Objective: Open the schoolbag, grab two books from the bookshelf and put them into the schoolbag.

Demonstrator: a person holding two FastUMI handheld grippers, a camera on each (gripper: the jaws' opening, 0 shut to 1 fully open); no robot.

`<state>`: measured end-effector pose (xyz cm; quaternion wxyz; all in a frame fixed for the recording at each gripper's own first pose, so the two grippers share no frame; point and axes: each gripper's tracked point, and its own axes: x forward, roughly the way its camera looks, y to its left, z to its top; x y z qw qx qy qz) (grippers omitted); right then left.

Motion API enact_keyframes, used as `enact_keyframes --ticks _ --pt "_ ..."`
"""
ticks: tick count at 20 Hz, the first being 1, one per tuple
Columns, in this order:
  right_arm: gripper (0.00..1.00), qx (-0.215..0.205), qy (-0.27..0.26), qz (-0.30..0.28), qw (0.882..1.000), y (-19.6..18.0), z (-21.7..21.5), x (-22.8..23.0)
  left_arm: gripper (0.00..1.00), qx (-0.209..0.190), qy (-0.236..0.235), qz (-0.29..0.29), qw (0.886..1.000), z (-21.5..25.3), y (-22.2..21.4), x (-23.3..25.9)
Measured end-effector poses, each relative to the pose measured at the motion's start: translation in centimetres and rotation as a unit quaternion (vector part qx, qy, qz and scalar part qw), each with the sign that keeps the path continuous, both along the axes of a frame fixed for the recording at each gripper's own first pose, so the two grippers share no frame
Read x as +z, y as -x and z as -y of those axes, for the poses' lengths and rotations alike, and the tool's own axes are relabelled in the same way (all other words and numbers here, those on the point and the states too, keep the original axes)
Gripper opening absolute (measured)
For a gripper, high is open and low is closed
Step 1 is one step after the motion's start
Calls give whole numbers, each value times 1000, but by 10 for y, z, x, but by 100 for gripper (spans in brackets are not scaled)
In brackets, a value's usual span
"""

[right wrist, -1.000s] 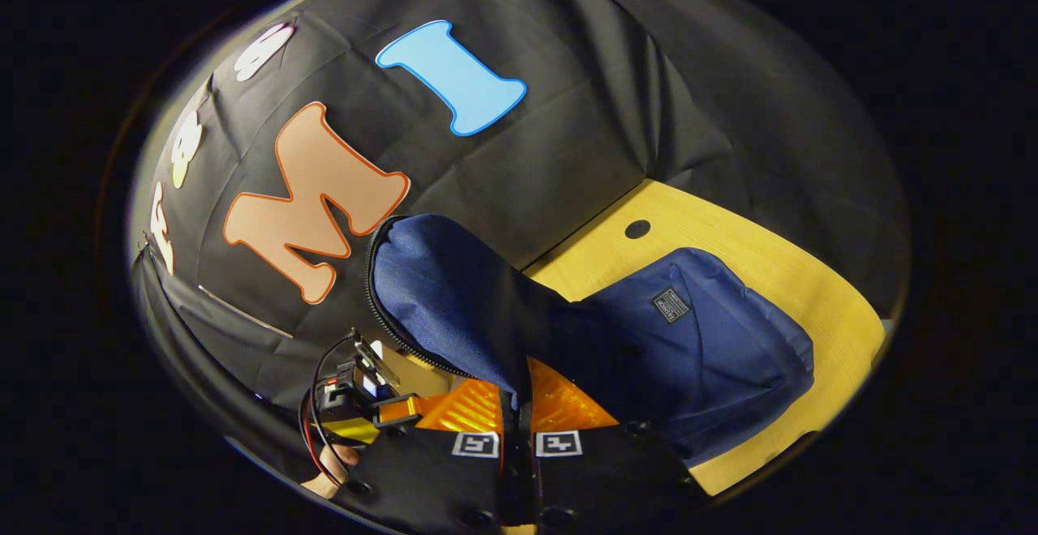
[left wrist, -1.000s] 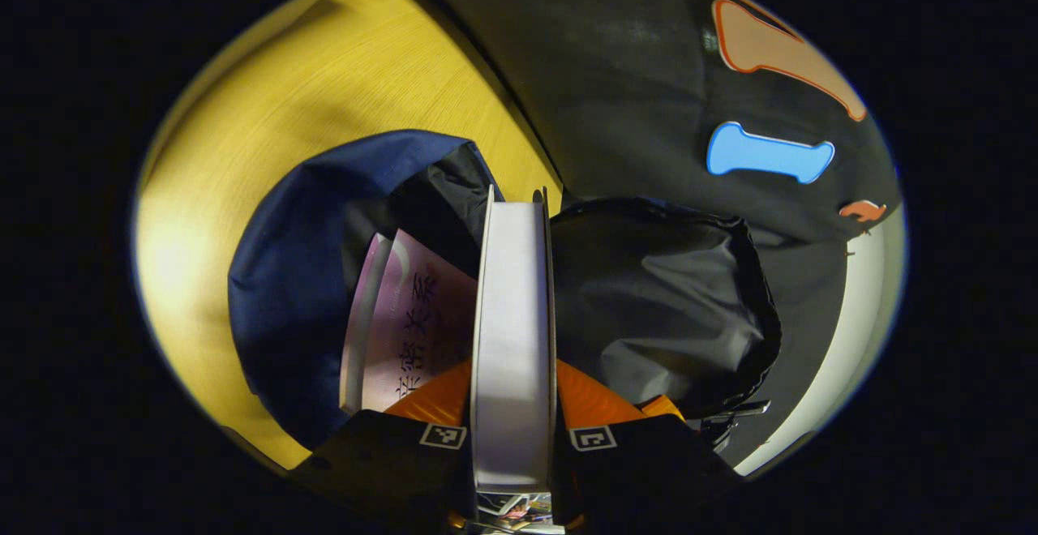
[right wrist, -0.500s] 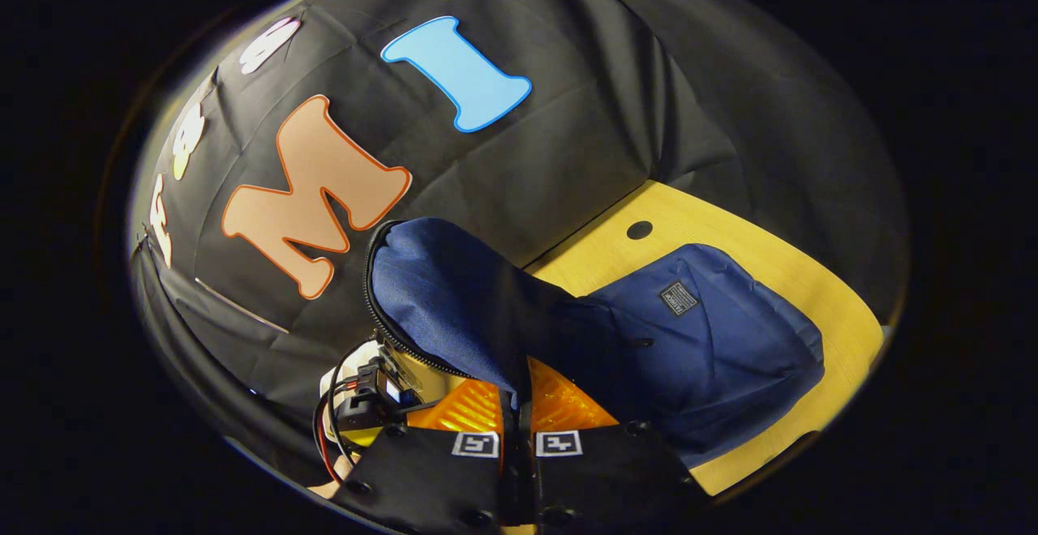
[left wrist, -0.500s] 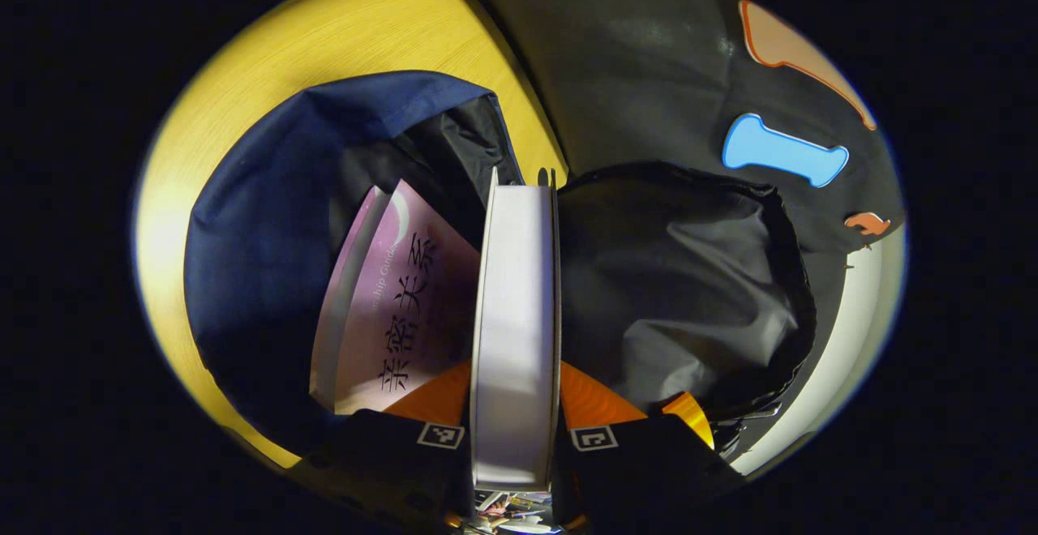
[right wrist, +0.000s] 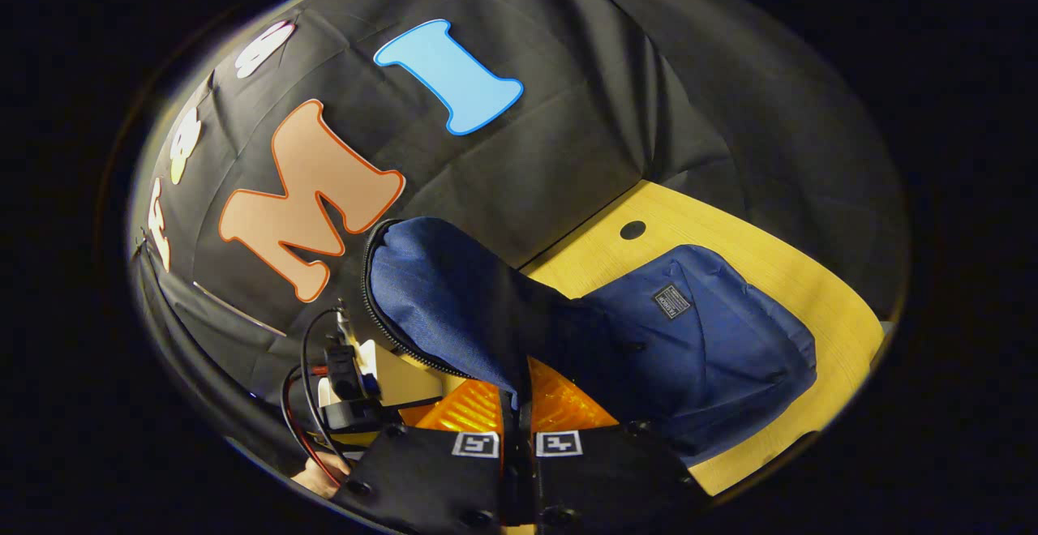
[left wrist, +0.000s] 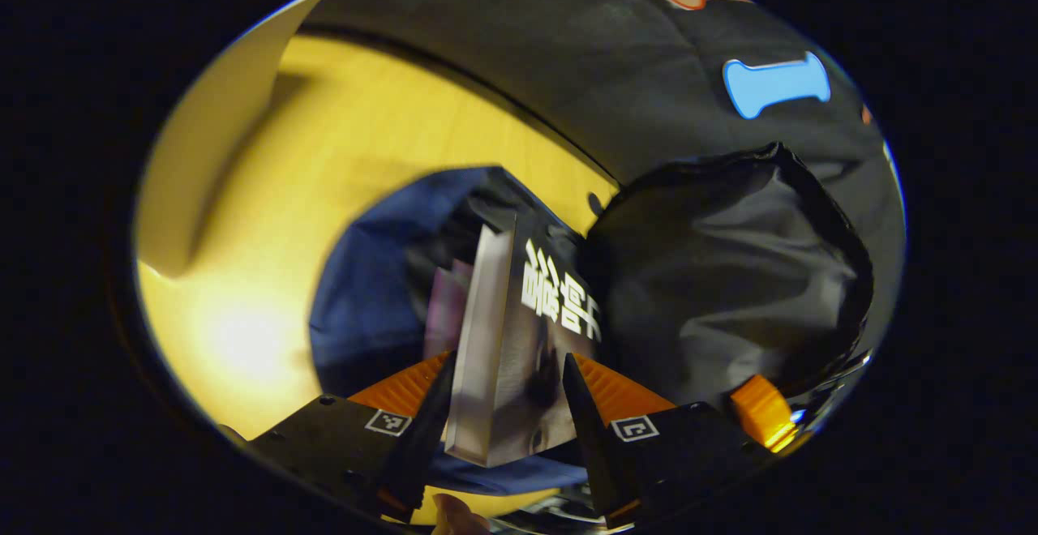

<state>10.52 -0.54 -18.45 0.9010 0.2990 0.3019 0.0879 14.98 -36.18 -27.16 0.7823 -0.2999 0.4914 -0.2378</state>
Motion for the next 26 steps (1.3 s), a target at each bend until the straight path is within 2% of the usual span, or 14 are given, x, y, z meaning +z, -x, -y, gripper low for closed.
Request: enact_keyframes --ticks 2,3,6,8,10,12,14,16,18,19,21,24,25,26 --pt "4 0 1 -1 1000 2 0 -3 70 -18 -59 51 997 -21 -5 4" --pt "3 0 3 -1 1000 3 1 -4 76 -26 -83 80 993 -31 -8 8" --pt "4 7 20 5 1000 3 -1 -6 75 -19 -154 170 973 -65 -22 31" --pt "5 11 33 9 999 5 -1 -6 76 -5 -188 230 955 -87 -28 56" --pt "3 18 50 13 998 6 -3 -9 75 8 -229 288 930 -113 -36 79" --pt "3 27 69 18 997 7 -6 -11 77 33 -273 346 897 -146 -43 108" --pt "2 38 86 22 995 12 -11 -15 85 59 -302 385 870 -174 -41 134" --pt "3 48 101 25 993 15 -16 -16 99 83 -322 423 843 -200 -43 159" --pt "3 55 113 26 992 19 -23 -10 96 115 -333 457 817 -225 -39 189" --pt "3 58 117 25 991 18 -22 -23 96 125 -323 472 811 -232 -35 202" --pt "3 62 132 30 989 19 -24 -26 96 150 -298 483 809 -244 -22 227" --pt "5 70 158 43 984 22 -31 -28 96 177 -291 489 803 -264 -10 245" --pt "7 79 163 44 983 24 -36 -28 100 181 -292 492 800 -270 -7 250" --pt "17 89 169 43 981 30 -40 -29 95 183 -294 494 798 -273 -4 252"
